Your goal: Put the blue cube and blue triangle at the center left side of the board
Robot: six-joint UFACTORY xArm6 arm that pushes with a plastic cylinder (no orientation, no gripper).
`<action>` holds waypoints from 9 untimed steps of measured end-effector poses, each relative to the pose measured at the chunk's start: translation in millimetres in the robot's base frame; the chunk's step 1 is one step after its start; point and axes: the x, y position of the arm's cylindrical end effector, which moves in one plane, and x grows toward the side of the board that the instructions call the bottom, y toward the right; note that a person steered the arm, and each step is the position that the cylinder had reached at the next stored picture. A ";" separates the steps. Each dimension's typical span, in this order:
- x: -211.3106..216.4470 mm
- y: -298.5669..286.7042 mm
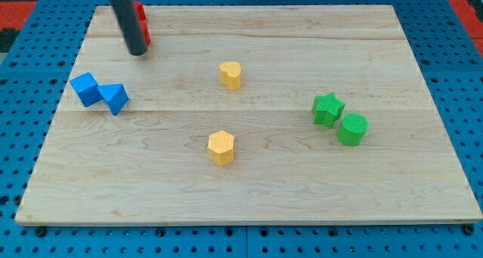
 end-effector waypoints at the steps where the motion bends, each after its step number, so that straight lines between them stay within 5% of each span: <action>1: -29.5 -28.5; 2: 13.8 -9.6; 3: 93.2 72.6; 4: 203.6 52.5; 5: 214.5 -28.0; 6: 163.4 -79.3; 7: 82.5 -55.9; 8: 46.4 -18.6; 9: 68.1 -4.3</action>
